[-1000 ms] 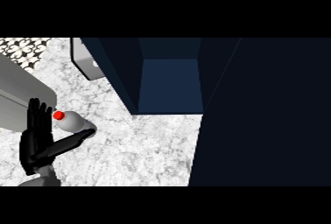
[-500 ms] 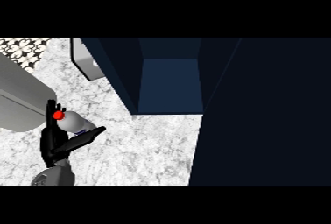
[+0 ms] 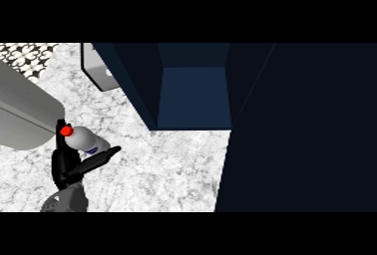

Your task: Pick up the bottled water, place it into the cabinet and close the cabinet

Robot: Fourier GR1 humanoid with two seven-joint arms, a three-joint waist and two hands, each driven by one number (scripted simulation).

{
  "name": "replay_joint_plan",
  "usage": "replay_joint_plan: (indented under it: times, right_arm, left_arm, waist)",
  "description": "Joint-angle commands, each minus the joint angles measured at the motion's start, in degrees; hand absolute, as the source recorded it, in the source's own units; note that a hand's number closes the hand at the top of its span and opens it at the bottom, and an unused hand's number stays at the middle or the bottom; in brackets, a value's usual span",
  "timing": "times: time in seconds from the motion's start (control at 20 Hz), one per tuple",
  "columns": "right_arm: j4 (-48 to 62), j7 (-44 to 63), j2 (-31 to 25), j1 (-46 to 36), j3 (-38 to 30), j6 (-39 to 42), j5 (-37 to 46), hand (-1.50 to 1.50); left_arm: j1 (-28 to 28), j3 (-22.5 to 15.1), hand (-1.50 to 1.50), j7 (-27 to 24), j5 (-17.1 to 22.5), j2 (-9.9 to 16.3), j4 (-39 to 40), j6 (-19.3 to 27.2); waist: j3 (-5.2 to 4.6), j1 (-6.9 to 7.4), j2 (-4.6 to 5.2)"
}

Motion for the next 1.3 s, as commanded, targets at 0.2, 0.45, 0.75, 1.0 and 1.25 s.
replay_joint_plan:
  times: [0.2,0.45,0.75,1.0,1.25]
  right_arm:
    - [-7.9,1.3,-3.4,3.9,4.1,-0.4,7.4,-1.5]
    - [-4.0,0.5,-1.8,1.4,2.7,-1.0,5.4,-1.5]
    - [-5.0,7.3,0.3,-4.1,0.5,-1.5,5.8,-1.5]
    - [-6.2,-0.2,-3.3,4.8,5.9,-2.5,7.8,-1.5]
    - [-4.5,2.0,-2.0,0.1,2.6,-1.4,5.9,-1.5]
  left_arm:
    - [-2.7,2.5,-1.5,-8.4,2.6,0.9,11.0,-1.7]
    - [-4.6,4.3,-1.5,-14.2,5.4,3.1,17.1,-6.9]
    - [-4.9,3.3,1.5,-14.3,7.5,2.0,17.1,-10.1]
    - [-6.5,4.2,1.5,-16.5,9.3,3.5,21.0,-12.5]
    - [-6.8,3.3,1.5,-18.0,10.0,3.0,22.1,-13.3]
  waist:
    - [0.0,-0.37,-0.06]
    - [-0.01,-0.07,0.05]
    - [0.0,0.25,0.0]
    - [0.02,-0.23,-0.09]
    - [0.02,0.15,0.0]
